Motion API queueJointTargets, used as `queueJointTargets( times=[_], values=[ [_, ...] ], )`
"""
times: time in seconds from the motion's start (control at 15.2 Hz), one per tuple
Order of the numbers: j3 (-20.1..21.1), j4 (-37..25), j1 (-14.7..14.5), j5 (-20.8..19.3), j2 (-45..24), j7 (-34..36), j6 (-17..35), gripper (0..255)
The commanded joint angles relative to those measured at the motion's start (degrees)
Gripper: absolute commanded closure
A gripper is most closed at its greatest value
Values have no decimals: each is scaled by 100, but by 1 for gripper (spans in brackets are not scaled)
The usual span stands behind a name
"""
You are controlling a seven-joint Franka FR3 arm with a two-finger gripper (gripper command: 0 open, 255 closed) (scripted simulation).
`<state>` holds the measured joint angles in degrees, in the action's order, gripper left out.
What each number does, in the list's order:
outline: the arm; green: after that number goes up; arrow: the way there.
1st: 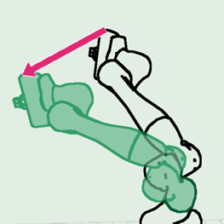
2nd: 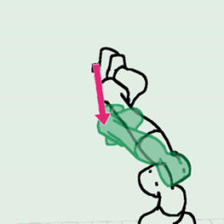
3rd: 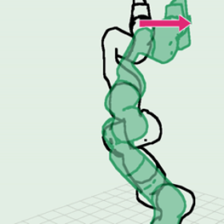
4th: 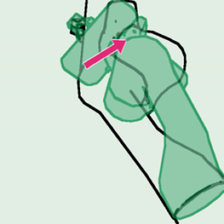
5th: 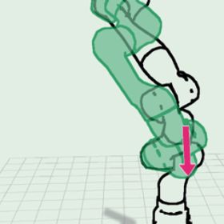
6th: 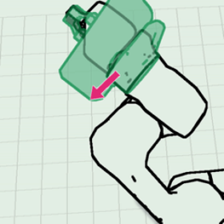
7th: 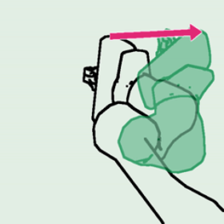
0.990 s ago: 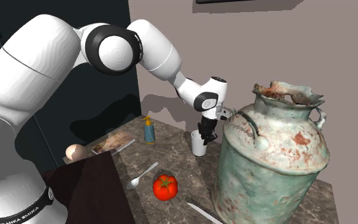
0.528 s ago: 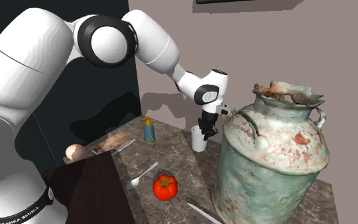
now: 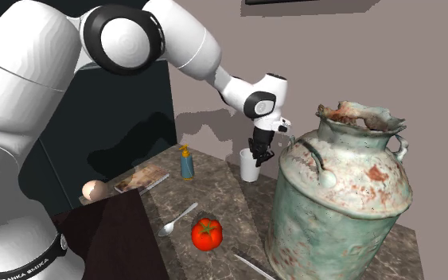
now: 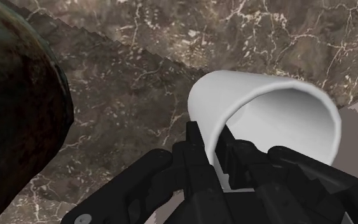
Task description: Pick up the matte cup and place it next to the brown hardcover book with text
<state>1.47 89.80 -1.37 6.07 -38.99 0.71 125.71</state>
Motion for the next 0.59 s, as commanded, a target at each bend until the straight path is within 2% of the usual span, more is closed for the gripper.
queueJointTargets(
  times=[0.0, 0.53],
  values=[
    [-2, -10, 1, -3, 90, 10, -100, 255],
    [-8, -116, 2, -20, 422, 55, -535, 255]
  ],
)
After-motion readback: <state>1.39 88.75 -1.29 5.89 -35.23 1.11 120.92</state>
